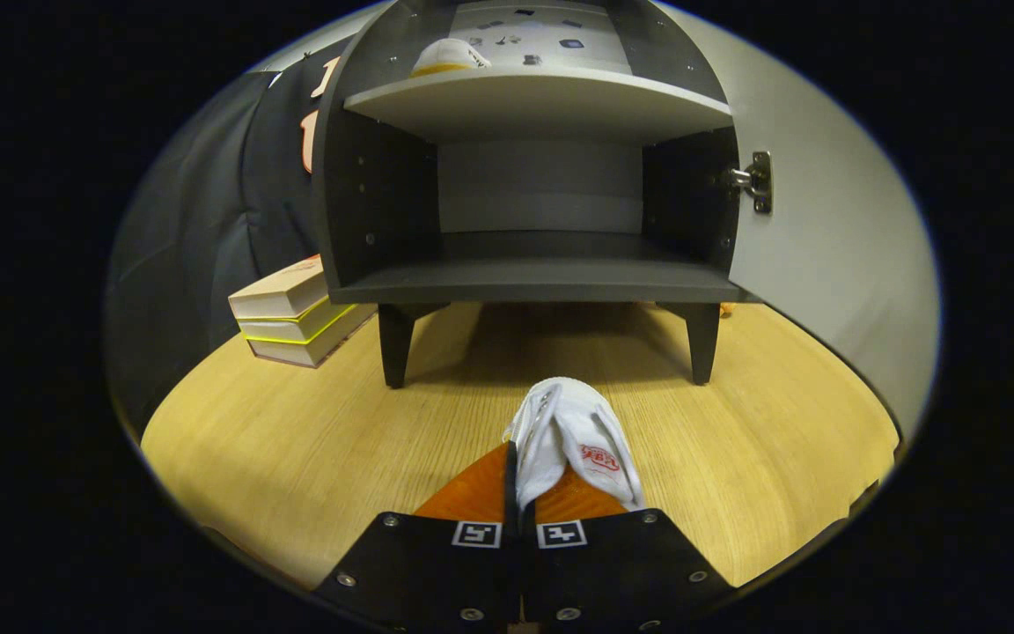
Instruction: Open the shoe cabinet door, grab the shoes and put them into the shoe cabinet, then close the shoe cabinet door.
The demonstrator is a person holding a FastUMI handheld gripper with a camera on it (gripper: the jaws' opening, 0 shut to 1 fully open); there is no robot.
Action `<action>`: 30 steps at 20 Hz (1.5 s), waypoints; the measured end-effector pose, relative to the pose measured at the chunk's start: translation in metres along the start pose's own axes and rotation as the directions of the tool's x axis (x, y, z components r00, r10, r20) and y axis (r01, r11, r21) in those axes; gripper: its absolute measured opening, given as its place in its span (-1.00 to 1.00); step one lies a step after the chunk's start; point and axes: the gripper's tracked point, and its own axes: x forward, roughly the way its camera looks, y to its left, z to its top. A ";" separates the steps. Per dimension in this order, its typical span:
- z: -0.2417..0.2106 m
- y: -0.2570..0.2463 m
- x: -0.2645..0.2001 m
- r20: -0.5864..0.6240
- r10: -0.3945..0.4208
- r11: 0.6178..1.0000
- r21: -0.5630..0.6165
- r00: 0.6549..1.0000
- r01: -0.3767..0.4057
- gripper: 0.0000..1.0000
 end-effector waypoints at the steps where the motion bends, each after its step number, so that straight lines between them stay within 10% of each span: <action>1: 0.008 0.000 -0.007 0.006 0.001 1.000 0.000 1.000 -0.001 -0.99; 18: 0.228 -0.012 -0.133 0.250 0.026 1.000 -0.014 0.968 -0.023 -0.99; 30: 0.287 -0.015 -0.098 0.294 0.039 0.998 -0.056 0.955 -0.024 -0.99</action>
